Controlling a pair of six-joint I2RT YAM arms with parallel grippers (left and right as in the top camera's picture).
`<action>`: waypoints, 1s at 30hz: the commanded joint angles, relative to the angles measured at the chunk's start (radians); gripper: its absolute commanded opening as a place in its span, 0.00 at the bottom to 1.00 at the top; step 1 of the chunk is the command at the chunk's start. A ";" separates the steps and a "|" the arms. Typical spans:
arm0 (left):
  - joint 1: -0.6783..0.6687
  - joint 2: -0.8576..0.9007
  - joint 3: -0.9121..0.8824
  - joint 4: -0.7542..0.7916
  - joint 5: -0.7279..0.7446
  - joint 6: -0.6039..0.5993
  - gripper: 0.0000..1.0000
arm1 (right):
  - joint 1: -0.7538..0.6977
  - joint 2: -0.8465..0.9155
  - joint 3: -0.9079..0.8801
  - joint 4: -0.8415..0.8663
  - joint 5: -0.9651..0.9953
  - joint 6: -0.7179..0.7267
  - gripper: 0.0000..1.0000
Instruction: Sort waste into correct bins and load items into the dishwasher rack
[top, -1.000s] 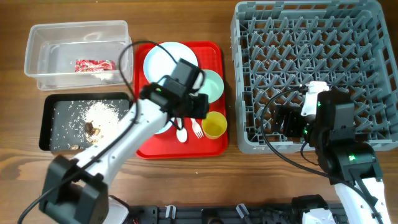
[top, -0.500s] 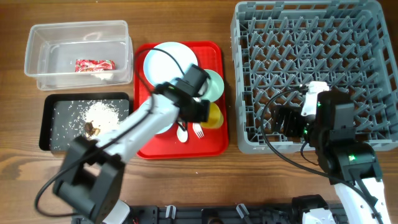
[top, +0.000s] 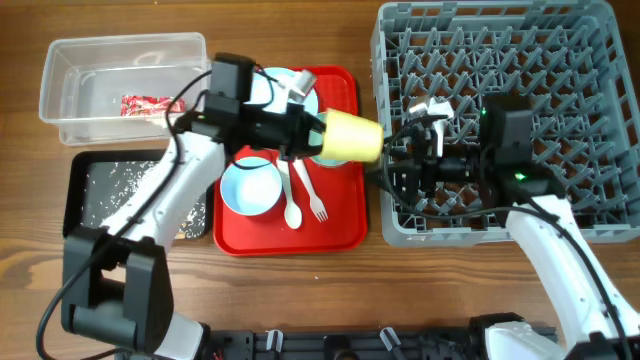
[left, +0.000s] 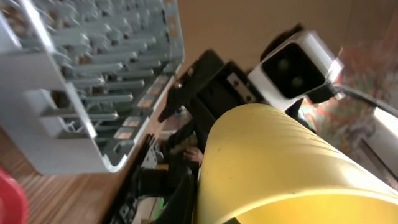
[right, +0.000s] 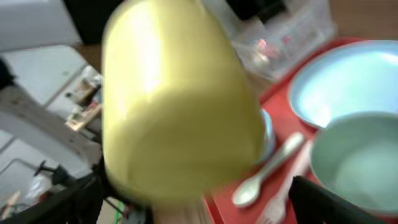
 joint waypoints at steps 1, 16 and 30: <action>-0.048 0.007 0.005 0.000 -0.010 -0.005 0.04 | 0.004 0.008 0.019 0.094 -0.223 0.056 0.95; -0.082 0.007 0.005 0.009 -0.014 -0.031 0.04 | 0.004 0.008 0.019 0.178 -0.201 0.184 0.58; 0.137 -0.246 0.005 -0.470 -1.129 0.191 0.58 | 0.003 -0.148 0.224 -0.557 0.908 0.174 0.12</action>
